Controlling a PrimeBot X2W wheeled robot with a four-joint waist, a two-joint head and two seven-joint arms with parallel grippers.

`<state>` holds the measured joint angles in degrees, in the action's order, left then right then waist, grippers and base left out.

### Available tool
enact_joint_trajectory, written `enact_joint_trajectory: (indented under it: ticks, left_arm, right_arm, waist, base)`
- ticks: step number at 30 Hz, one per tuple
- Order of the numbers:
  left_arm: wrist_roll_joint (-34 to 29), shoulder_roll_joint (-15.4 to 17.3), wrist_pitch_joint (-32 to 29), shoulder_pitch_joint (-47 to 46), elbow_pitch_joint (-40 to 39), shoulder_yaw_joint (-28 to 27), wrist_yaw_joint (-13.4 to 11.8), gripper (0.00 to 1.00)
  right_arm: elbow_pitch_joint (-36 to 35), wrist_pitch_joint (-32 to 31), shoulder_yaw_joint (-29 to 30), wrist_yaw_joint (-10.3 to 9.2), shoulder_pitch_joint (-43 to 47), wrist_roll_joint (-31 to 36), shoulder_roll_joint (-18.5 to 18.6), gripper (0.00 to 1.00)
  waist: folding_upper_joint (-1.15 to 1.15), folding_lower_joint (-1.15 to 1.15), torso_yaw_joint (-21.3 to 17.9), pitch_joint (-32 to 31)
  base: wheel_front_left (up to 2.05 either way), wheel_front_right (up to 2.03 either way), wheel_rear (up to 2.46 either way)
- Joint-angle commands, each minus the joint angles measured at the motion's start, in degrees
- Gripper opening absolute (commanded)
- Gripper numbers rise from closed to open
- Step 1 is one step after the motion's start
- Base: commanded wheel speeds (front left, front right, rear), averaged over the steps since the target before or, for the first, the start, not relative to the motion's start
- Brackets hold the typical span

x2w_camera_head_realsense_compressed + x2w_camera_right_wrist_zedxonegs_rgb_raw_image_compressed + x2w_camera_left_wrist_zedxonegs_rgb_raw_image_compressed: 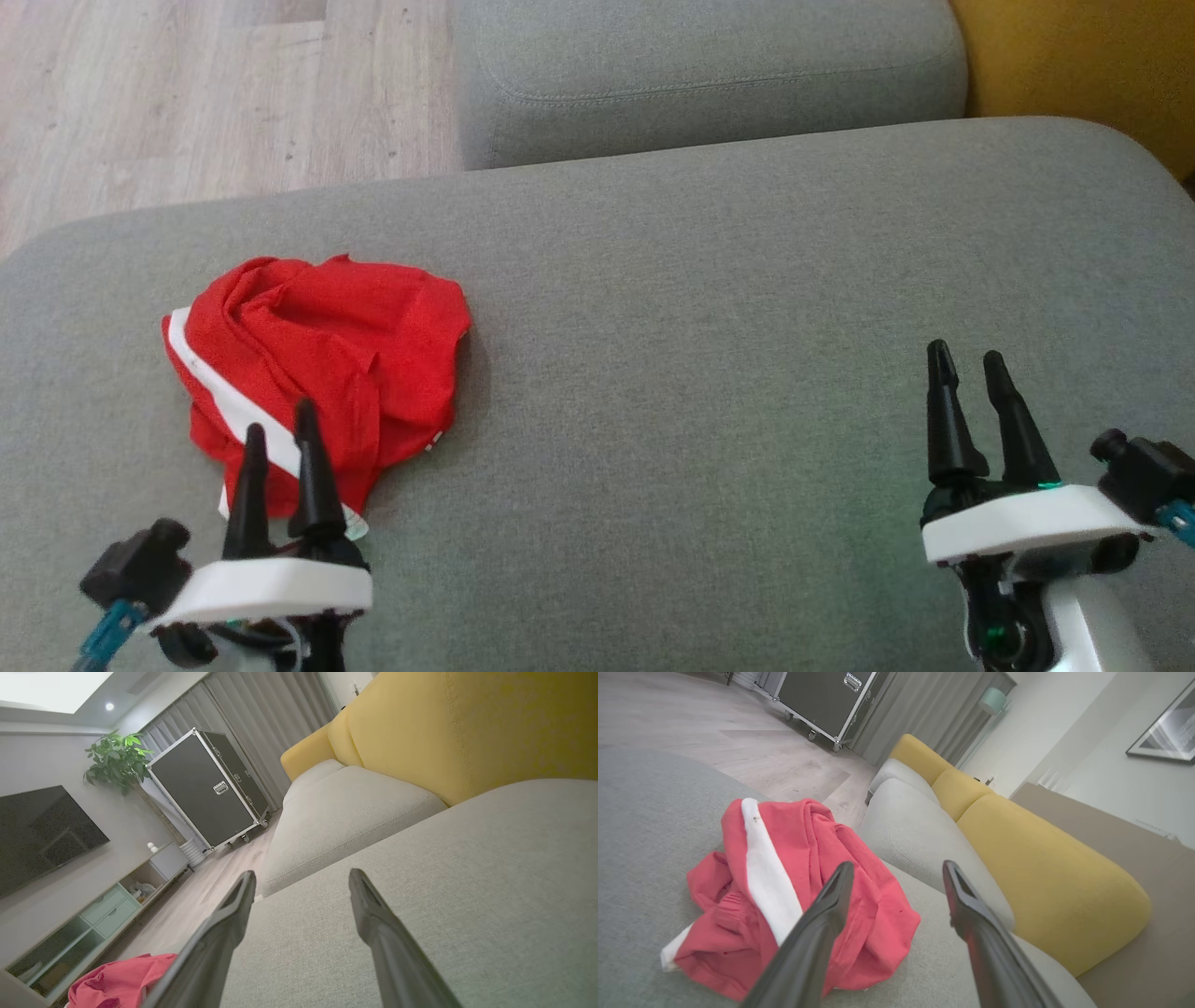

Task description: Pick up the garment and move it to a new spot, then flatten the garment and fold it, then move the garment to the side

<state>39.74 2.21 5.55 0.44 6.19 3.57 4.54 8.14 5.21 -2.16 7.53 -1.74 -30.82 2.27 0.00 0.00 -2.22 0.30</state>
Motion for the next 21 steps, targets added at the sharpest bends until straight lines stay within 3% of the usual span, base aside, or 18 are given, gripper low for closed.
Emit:
enact_joint_trajectory:
  ticks: [1,21]
  left_arm:
    - [-1.80,0.95,0.62,-1.37,-1.99,-0.67,-0.03,1.00]
    - [-18.94,6.27,3.97,-2.19,-1.04,8.93,-7.52,1.00]
  right_arm:
    - [-2.30,0.89,-1.17,-0.02,-2.66,1.76,0.42,1.00]
    - [-1.43,4.27,-3.52,-0.03,-2.84,19.79,0.49,1.00]
  waist:
    - [0.00,0.00,-0.03,-0.02]
    - [0.00,0.00,-0.80,0.05]
  base:
    - [0.00,0.00,0.00]
    - [0.00,0.00,0.00]
